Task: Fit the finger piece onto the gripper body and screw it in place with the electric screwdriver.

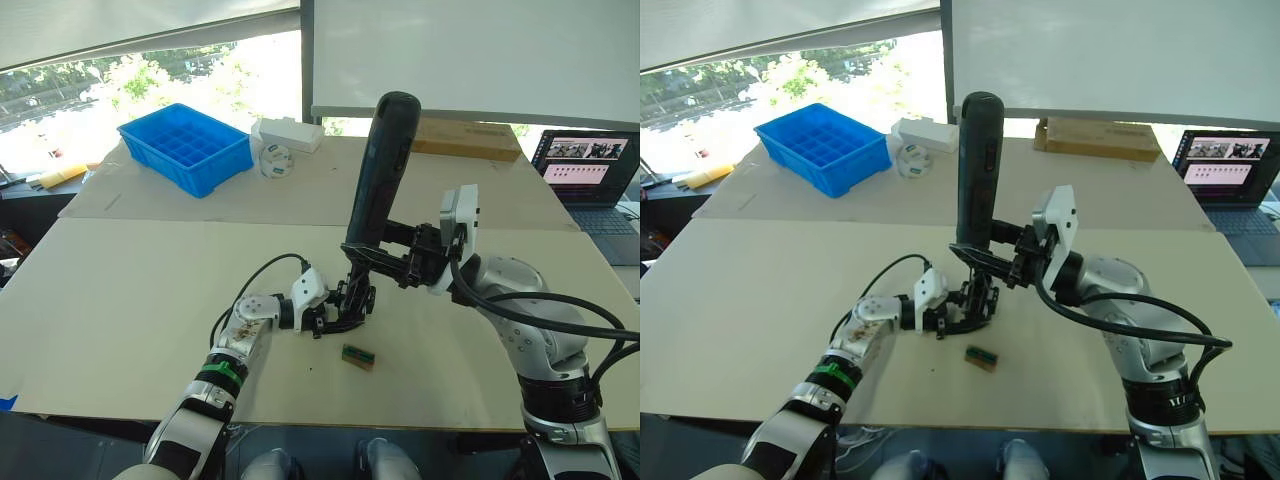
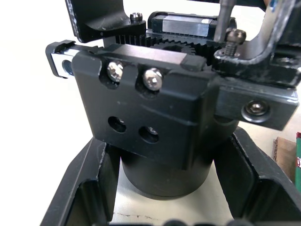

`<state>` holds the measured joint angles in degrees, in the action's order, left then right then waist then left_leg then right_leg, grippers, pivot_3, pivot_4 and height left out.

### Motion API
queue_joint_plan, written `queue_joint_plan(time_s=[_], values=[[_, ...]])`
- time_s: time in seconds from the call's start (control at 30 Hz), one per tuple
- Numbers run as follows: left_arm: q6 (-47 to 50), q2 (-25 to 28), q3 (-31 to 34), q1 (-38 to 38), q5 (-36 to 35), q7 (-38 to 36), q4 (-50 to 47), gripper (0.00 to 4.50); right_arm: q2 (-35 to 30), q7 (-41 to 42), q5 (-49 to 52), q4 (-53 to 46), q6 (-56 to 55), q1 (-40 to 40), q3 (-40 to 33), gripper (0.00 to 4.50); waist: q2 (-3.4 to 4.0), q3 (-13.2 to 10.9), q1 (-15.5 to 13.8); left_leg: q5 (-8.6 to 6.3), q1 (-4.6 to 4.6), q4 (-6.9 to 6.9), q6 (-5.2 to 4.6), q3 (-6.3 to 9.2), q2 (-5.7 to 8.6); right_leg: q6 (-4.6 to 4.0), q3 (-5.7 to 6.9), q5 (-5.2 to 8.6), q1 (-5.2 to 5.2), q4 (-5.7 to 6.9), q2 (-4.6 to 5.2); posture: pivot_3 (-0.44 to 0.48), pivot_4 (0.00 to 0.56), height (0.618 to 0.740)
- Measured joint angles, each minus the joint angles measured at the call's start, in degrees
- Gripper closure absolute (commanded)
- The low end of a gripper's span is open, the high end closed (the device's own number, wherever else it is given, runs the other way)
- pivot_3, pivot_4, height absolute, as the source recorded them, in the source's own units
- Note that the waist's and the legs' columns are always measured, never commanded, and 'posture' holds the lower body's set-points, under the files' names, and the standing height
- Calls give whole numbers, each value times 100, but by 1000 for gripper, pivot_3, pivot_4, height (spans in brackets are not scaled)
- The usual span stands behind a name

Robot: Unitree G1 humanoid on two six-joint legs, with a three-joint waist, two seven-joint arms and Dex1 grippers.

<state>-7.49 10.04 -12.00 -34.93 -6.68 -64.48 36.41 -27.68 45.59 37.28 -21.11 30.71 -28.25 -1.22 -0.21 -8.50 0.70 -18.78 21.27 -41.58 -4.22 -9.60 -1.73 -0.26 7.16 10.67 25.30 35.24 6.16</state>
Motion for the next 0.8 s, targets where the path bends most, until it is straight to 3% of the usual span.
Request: queue_joint_plan(time_s=[0.8], values=[[9, -2, -7, 7, 0, 0, -17, 2142, -3, 41, -219, 34, -88, 1, 30, 2581, 0, 0, 0, 0, 0, 0, 0, 0, 0, 0, 0, 0, 0, 0, 1, 0, 150, 740]])
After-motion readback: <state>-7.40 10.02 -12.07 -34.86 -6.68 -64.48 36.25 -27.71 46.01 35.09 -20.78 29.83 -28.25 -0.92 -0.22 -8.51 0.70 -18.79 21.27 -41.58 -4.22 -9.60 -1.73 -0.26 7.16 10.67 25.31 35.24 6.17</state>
